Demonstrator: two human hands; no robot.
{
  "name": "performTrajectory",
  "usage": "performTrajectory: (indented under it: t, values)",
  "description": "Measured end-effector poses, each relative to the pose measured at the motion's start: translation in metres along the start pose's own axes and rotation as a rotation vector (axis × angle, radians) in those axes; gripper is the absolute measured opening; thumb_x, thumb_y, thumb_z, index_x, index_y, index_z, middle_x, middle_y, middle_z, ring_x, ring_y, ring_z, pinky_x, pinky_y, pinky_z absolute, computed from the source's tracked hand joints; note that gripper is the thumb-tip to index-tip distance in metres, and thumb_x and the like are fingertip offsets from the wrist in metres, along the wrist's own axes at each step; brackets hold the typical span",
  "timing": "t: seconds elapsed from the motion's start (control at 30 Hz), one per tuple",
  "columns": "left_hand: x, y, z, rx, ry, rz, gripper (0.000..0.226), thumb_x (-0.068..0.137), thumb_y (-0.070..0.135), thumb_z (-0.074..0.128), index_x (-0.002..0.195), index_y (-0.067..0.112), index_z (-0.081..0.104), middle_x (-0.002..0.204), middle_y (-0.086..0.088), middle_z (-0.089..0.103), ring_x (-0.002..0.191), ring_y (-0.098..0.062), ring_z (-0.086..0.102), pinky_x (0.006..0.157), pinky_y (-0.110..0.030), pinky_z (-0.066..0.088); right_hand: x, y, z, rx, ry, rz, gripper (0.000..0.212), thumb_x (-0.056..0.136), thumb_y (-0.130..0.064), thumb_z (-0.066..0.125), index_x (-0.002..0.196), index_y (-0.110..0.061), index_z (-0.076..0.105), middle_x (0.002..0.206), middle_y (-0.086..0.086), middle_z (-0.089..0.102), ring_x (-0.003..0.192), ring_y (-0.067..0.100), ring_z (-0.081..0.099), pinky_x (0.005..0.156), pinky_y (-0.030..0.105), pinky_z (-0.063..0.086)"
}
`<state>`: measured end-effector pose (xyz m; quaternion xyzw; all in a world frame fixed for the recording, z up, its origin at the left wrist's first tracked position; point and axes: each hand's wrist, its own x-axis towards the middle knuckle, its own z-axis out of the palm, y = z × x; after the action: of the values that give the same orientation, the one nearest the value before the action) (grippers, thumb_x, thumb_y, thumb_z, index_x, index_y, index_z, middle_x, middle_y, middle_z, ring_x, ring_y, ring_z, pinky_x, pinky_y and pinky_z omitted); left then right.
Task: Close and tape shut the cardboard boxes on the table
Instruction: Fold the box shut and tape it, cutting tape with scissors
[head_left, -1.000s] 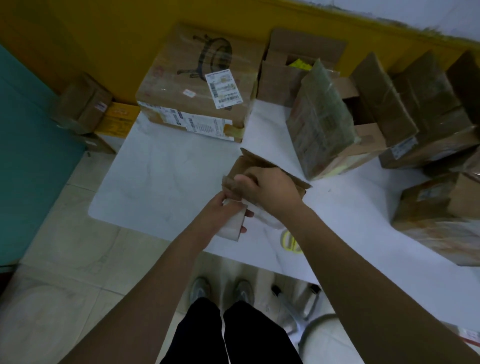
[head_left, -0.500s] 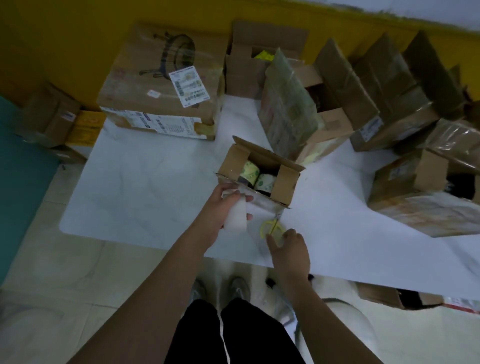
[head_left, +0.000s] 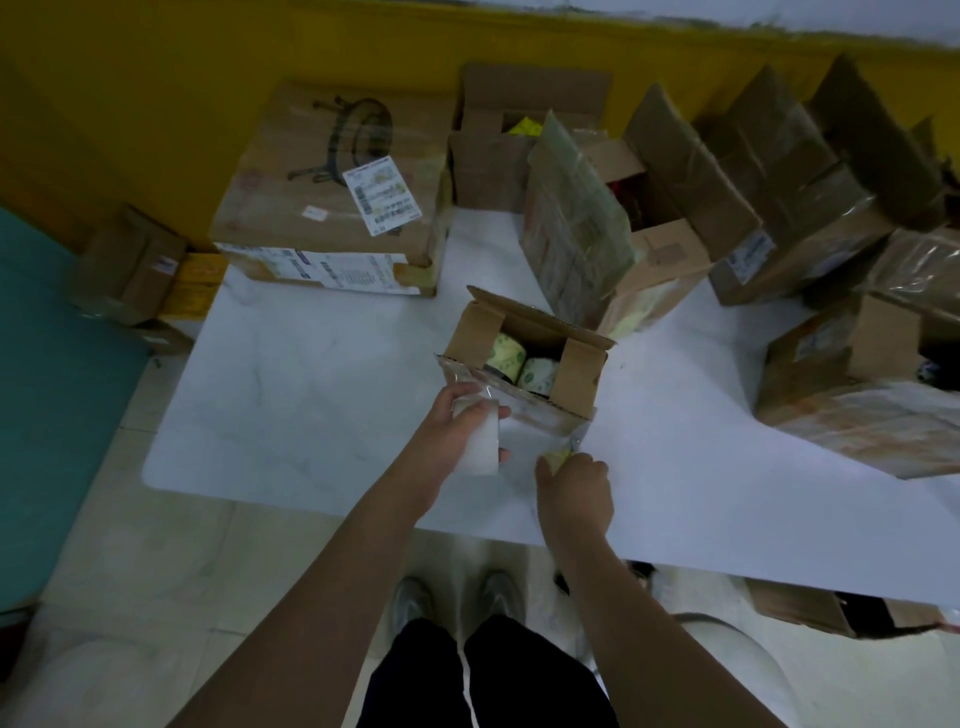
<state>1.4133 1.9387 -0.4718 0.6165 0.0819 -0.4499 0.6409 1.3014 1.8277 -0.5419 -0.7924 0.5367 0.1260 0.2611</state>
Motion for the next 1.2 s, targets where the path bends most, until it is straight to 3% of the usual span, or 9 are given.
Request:
performTrajectory:
  t: [0.13,0.23,0.4,0.53,0.7,0.8,0.93,1.07,1.2]
  values:
    - [-0.002,0.001,0.003,-0.007,0.010,0.017,0.023,0.097,0.015,0.060,0.118,0.021,0.051,0.115,-0.012,0.071,0.077,-0.029,0.068,0.064,-0.037,0.059,0.004,0.004,-0.004,-0.106,-0.015,-0.028,0.019,0.100,-0.021,0.046,0.107,-0.009,0.059,0.110,0.009,0.058,0.096,0.026,0.062,0.076,0.030,0.044]
    - [-0.002,0.004,0.001,0.011,-0.004,0.023,0.022,0.097,0.015,0.059,0.118,0.021,0.051,0.115,-0.011,0.070,0.072,-0.029,0.068,0.065,-0.036,0.059,0.004,0.019,-0.018,-0.138,-0.037,-0.020,0.013,0.094,-0.019,0.053,0.083,-0.014,0.058,0.088,0.004,0.063,0.078,0.023,0.063,0.066,0.027,0.046]
    - [0.000,0.005,0.001,-0.027,0.003,0.015,0.019,0.096,0.014,0.060,0.113,0.019,0.053,0.116,-0.015,0.069,0.086,-0.029,0.066,0.060,-0.034,0.058,-0.015,0.044,-0.054,0.165,-0.258,-0.038,0.009,0.090,-0.017,0.059,0.088,-0.008,0.060,0.067,0.006,0.070,0.046,0.005,0.064,0.049,0.020,0.049]
    - [-0.001,0.009,0.000,-0.005,-0.016,0.023,0.018,0.096,0.012,0.058,0.113,0.016,0.052,0.117,-0.020,0.068,0.081,-0.031,0.065,0.061,-0.036,0.057,-0.037,0.062,-0.072,0.231,-0.434,-0.146,0.012,0.084,-0.021,0.073,0.081,-0.012,0.067,0.052,-0.003,0.064,0.045,0.003,0.056,0.057,0.020,0.047]
    - [-0.004,0.014,-0.006,0.170,-0.014,0.063,0.025,0.097,0.010,0.052,0.122,0.009,0.051,0.111,-0.014,0.069,0.088,-0.013,0.066,0.051,-0.013,0.050,-0.044,0.038,-0.098,0.098,-0.350,-0.392,0.026,0.077,-0.040,0.080,0.077,-0.023,0.061,0.069,-0.003,0.063,0.061,0.007,0.055,0.059,0.015,0.044]
    - [-0.006,0.015,-0.010,0.238,-0.007,0.064,0.024,0.098,0.012,0.051,0.122,0.015,0.055,0.110,-0.013,0.066,0.078,-0.015,0.066,0.050,-0.018,0.051,-0.037,0.008,-0.114,-0.025,-0.403,-0.474,0.032,0.078,-0.055,0.074,0.092,-0.028,0.061,0.081,-0.011,0.062,0.070,-0.002,0.054,0.058,0.009,0.039]
    - [-0.007,0.015,-0.015,0.278,0.006,0.072,0.023,0.097,0.015,0.053,0.120,0.020,0.058,0.119,-0.020,0.059,0.075,-0.025,0.065,0.053,-0.027,0.054,-0.028,-0.027,-0.122,-0.110,-0.512,-0.457,0.041,0.080,-0.068,0.063,0.097,-0.030,0.061,0.092,-0.011,0.058,0.080,0.004,0.052,0.075,0.022,0.038]
    - [-0.006,0.017,-0.016,0.275,-0.008,0.053,0.027,0.098,0.010,0.052,0.124,0.013,0.055,0.103,-0.005,0.063,0.070,-0.002,0.066,0.048,-0.013,0.049,-0.023,-0.049,-0.121,-0.028,-0.557,-0.396,0.061,0.084,-0.064,0.061,0.108,-0.008,0.065,0.099,0.004,0.062,0.074,0.008,0.054,0.069,0.027,0.052]
    - [-0.004,0.021,-0.017,0.275,-0.021,0.029,0.026,0.099,0.009,0.050,0.124,0.010,0.056,0.104,-0.009,0.060,0.068,-0.005,0.062,0.045,-0.010,0.046,-0.024,-0.064,-0.113,0.059,-0.513,-0.368,0.071,0.086,-0.057,0.063,0.115,0.008,0.061,0.115,0.025,0.060,0.078,0.018,0.058,0.074,0.031,0.057]
